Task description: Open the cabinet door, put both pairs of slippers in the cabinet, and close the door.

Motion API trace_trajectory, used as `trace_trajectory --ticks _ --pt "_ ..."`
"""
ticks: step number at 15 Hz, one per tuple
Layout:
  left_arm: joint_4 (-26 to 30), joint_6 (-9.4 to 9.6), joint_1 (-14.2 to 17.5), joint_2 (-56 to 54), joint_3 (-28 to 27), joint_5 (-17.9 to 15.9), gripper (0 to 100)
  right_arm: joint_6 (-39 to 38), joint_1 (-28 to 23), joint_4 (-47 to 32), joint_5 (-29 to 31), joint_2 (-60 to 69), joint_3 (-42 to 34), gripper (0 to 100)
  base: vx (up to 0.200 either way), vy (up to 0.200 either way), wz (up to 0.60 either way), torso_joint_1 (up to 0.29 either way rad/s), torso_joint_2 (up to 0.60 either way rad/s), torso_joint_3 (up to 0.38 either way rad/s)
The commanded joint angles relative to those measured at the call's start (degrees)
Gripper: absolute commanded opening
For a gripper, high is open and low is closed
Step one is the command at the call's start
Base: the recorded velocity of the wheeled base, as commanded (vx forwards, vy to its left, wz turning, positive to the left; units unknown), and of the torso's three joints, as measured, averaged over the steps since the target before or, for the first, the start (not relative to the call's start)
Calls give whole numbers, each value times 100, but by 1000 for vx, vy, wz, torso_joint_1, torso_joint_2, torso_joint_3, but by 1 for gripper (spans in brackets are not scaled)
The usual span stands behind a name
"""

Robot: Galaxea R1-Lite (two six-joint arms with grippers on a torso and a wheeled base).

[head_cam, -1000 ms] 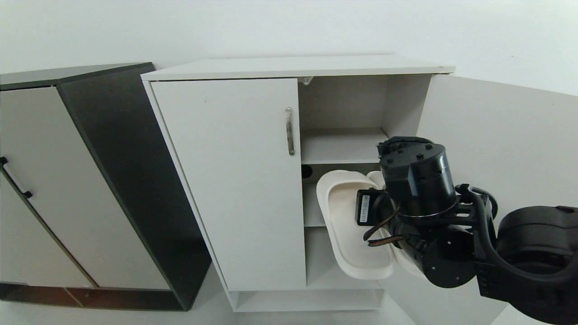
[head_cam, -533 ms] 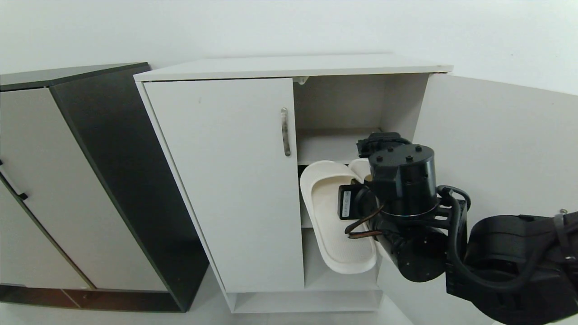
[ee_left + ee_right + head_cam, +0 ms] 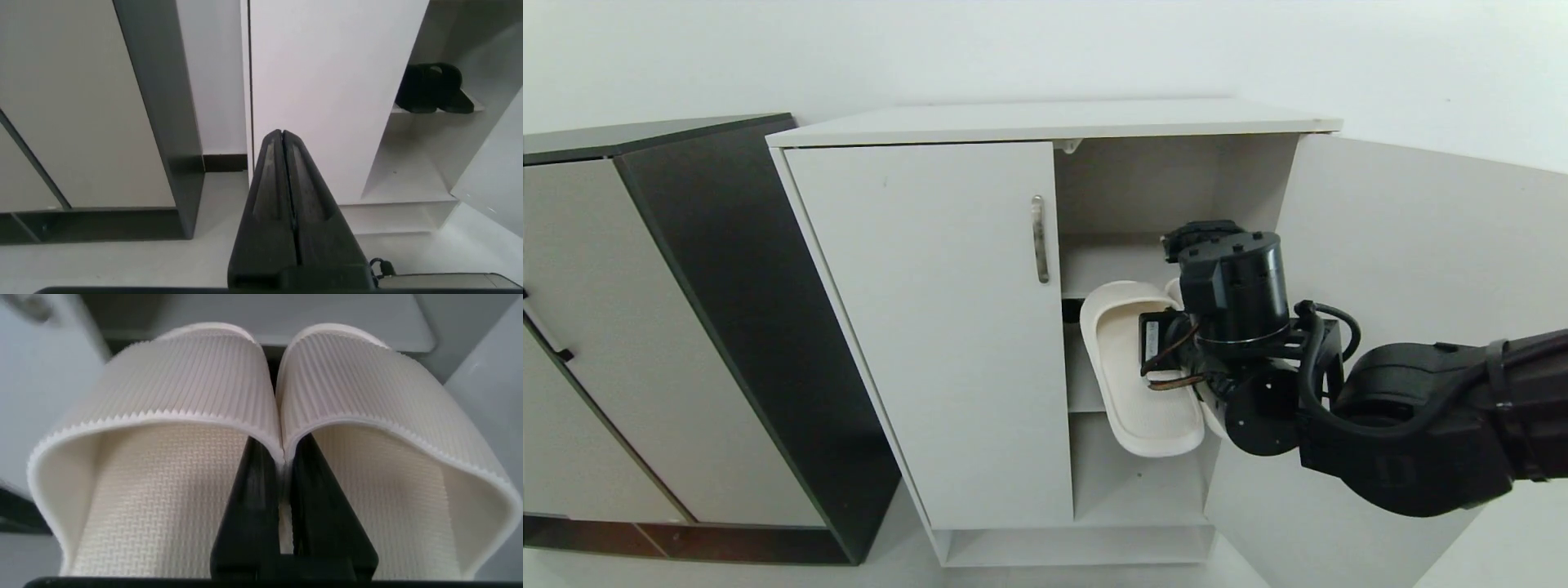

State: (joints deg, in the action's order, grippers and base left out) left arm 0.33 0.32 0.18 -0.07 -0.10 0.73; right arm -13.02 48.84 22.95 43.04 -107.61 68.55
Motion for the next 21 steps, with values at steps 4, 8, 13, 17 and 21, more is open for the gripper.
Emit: trace_trajectory --ticks 4,8,13,17,21 --pt "2 3 -1 7 -8 -3 0 28 -94 -10 29 29 115 0 100 0 0 0 1 0" --pt "2 3 -1 7 -8 6 0 89 -155 -10 29 47 203 0 200 0 0 5 4 2" --pt "2 -5 -1 7 1 6 0 80 -217 34 29 -6 194 0 200 0 0 3 5 2" --pt "2 -14 -1 7 1 6 0 89 -217 157 20 -67 150 0 50 0 0 1 1 -1" --pt "2 -14 -1 7 1 6 0 80 -261 227 -33 -261 203 0 0 0 0 0 0 0"
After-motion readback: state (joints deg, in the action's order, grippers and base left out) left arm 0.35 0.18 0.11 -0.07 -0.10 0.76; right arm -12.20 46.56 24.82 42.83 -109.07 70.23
